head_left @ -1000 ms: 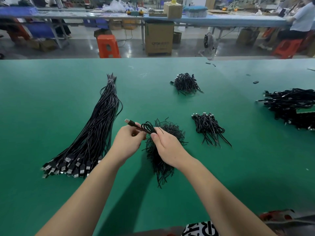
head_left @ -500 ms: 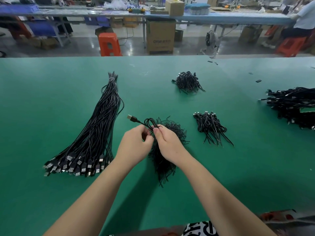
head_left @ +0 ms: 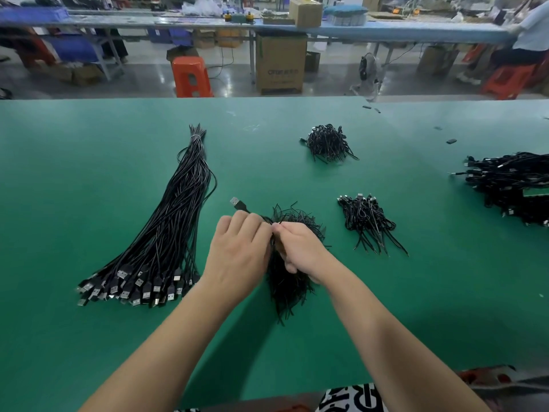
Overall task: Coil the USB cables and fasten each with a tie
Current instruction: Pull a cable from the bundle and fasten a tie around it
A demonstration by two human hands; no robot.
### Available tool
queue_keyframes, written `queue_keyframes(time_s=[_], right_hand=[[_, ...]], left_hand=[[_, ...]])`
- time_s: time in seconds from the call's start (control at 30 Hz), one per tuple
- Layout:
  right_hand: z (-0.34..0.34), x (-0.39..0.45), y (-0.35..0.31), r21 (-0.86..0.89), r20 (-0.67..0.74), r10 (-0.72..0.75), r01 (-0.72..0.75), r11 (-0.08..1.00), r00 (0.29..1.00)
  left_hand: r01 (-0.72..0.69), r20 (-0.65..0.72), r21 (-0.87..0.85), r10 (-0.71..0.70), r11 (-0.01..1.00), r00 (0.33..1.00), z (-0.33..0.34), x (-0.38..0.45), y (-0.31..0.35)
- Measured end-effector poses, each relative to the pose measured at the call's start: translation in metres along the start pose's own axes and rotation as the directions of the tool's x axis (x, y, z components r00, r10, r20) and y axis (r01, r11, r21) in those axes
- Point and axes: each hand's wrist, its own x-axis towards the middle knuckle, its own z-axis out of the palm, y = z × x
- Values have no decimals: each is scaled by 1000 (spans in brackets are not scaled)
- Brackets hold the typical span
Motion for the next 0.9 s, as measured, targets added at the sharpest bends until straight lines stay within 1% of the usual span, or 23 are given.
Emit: queue_keyframes(time_s=[0.03, 0.07, 0.1, 0.13, 0.17, 0.2, 0.27, 0.37, 0.4, 0.43, 0.47, 0.5, 0.53, 0.57, 0.63, 0.7, 0.9], right_hand=[[-2, -2, -2, 43, 49, 23, -25, 999, 999], [-4, -4, -3, 75, 106, 35, -43, 996, 994], [-4, -6, -5, 101, 162, 40, -56, 993, 986], [-5, -9, -7, 119, 205, 39, -65, 991, 978], [-5, -10, -8, 138, 226, 37, -70, 988, 973], [-4, -11, -8, 160, 229, 32, -70, 985, 973], [-3, -12, -9, 212, 223, 4, -52, 976, 975], [-3, -13, -10, 262, 257, -23, -47, 964, 966], [-4, -13, -11, 225, 264, -31, -31, 974, 964], [-5, -14, -11, 130, 246, -64, 33, 991, 967], [-5, -15, -12, -27, 210, -127, 136, 990, 969], [-6, -17, -13, -204, 185, -199, 236, 950, 962], [-6, -18, -13, -352, 172, -250, 297, 888, 953], [-6, -18, -13, -440, 163, -278, 322, 838, 947], [-6, -21, -14, -525, 163, -312, 350, 776, 936], [-6, -22, -15, -569, 169, -330, 365, 737, 929], [-4, -24, -17, -706, 200, -331, 370, 604, 922]], left_hand=[[-73, -22, -12, 73, 997, 997, 0, 0, -5], [-118, -29, -45, 117, 992, 993, -2, 2, -9], [-137, -21, -101, 136, 985, 991, -3, 3, -12], [-117, 1, -182, 119, 976, 993, -4, 5, -14], [-54, 33, -271, 66, 961, 997, -7, 6, -13], [41, 74, -350, -16, 936, 997, -10, 7, -10], [242, 166, -461, -185, 854, 969, -15, 10, -6], [400, 210, -536, -341, 744, 916, -20, 16, -1], [443, 224, -542, -386, 714, 895, -21, 18, 0], [482, 244, -548, -421, 683, 874, -22, 20, 0], [509, 262, -557, -442, 657, 858, -23, 22, 0], [525, 277, -562, -452, 640, 848, -24, 22, 0], [533, 287, -561, -456, 633, 843, -24, 23, 0], [537, 293, -557, -454, 634, 841, -25, 23, -1], [544, 310, -545, -449, 638, 838, -27, 24, -2], [571, 342, -526, -457, 631, 821, -27, 25, -3], [646, 441, -440, -477, 623, 760, -26, 25, -5]])
